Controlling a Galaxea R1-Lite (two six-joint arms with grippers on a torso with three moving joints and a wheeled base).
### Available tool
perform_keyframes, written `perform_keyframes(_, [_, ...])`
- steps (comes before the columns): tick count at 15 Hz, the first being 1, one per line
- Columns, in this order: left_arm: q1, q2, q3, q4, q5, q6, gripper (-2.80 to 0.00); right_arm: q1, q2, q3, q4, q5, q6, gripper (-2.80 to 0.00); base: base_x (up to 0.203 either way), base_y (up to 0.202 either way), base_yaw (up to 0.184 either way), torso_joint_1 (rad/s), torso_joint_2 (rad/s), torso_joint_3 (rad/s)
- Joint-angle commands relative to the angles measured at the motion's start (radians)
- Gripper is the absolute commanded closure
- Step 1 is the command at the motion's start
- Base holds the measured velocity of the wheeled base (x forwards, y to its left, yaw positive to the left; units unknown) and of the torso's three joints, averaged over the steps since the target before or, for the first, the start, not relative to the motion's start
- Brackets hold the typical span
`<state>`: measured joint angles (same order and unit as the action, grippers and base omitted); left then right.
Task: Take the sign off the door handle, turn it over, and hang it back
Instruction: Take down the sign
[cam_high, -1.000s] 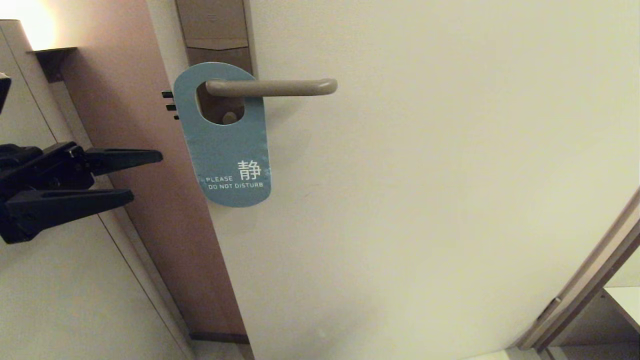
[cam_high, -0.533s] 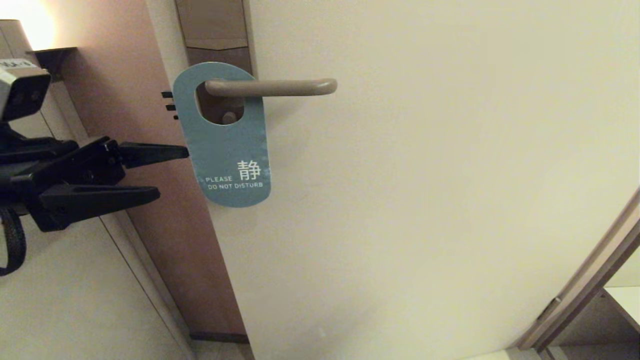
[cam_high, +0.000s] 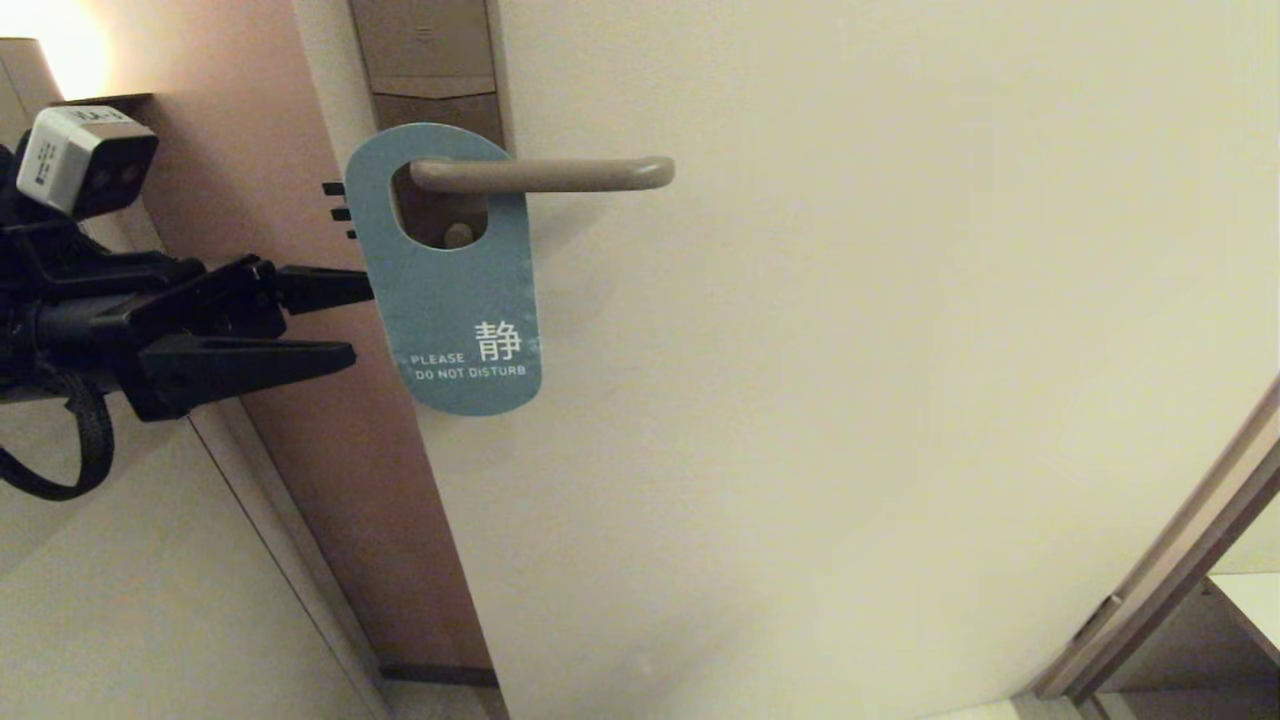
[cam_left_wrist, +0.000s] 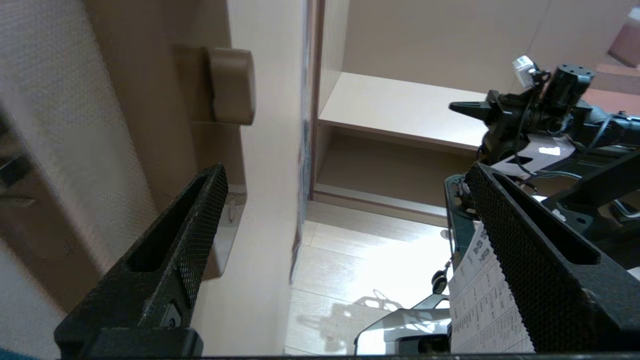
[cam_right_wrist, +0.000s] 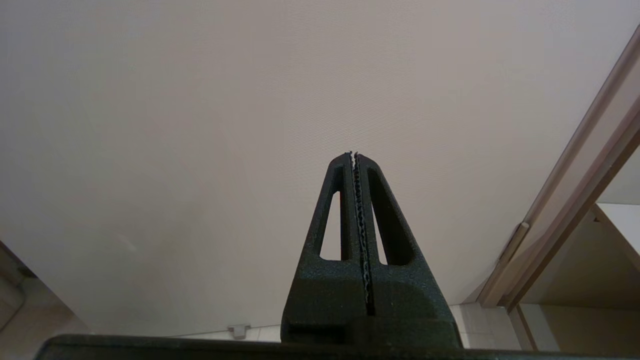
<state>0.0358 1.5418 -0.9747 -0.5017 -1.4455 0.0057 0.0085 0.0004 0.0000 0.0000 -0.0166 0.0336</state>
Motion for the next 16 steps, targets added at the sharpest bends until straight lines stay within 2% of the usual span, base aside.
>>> perform_keyframes(1, [-0.018, 0.002, -0.002, -0.003, -0.006, -0.001, -2.80, -0.001, 0.000, 0.000, 0.000, 0.000, 0.000, 0.00, 0.000, 0.000, 0.000, 0.000, 0.00, 0.000])
perform_keyframes(16, [-0.106, 0.025, -0.017, -0.027, 0.015, -0.003, -2.80, 0.001, 0.000, 0.000, 0.000, 0.000, 0.000, 0.00, 0.000, 0.000, 0.000, 0.000, 0.00, 0.000])
